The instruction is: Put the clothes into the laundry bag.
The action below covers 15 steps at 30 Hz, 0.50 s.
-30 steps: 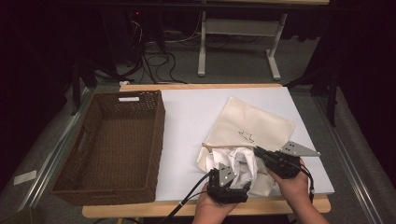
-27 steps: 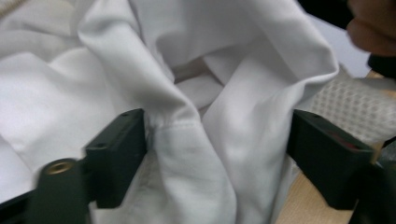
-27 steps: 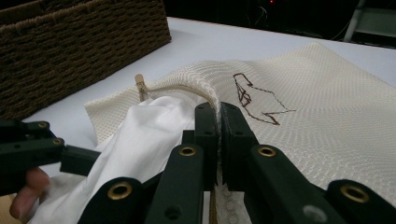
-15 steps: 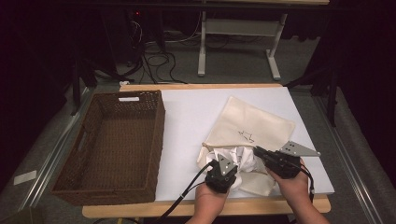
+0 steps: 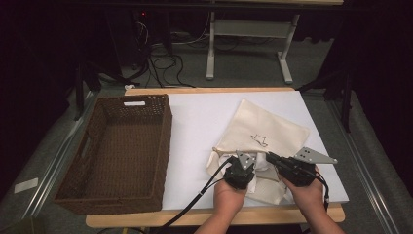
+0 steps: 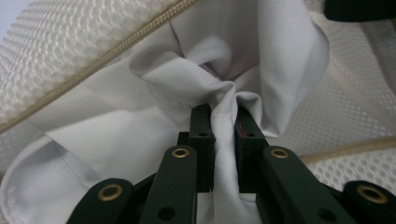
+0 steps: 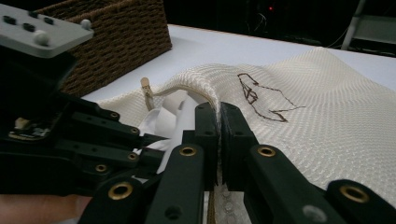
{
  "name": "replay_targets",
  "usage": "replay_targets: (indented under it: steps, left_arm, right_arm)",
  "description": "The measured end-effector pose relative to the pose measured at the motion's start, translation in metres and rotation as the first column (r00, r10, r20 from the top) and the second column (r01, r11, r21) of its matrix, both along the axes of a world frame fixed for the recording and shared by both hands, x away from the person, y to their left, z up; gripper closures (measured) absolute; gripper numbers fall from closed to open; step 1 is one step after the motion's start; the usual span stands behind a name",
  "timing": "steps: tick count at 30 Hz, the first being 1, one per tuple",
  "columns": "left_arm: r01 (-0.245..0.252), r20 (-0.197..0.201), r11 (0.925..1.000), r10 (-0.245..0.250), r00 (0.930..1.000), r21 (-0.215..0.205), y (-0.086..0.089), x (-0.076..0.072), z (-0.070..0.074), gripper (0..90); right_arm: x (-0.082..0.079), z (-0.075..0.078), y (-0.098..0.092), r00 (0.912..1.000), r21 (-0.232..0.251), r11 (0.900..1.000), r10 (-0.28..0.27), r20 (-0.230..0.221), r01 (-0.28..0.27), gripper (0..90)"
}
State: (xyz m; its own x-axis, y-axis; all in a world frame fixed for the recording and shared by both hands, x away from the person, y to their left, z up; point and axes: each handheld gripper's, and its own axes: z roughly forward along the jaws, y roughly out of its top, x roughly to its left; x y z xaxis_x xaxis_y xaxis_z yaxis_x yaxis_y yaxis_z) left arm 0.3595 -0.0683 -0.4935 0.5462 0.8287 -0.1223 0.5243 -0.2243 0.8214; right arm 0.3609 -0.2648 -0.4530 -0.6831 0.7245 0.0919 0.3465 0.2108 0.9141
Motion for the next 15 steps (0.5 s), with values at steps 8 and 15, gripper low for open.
replay_targets:
  steps: [8, 15]
  left_arm:
    - [-0.008, 0.015, 0.9999, 0.008, 0.9998, -0.011, -0.007, 0.01, -0.002, 74.8]
    - [-0.011, 0.058, 0.9994, 0.013, 0.9982, -0.033, 0.001, -0.002, 0.001, 44.4]
  right_arm:
    - [-0.001, 0.0, 0.0, 1.0, 0.004, 1.0, -0.005, -0.003, 0.005, 88.0]
    - [0.0, -0.001, -0.001, 1.0, 0.0, 1.0, -0.001, 0.0, 0.001, 87.9]
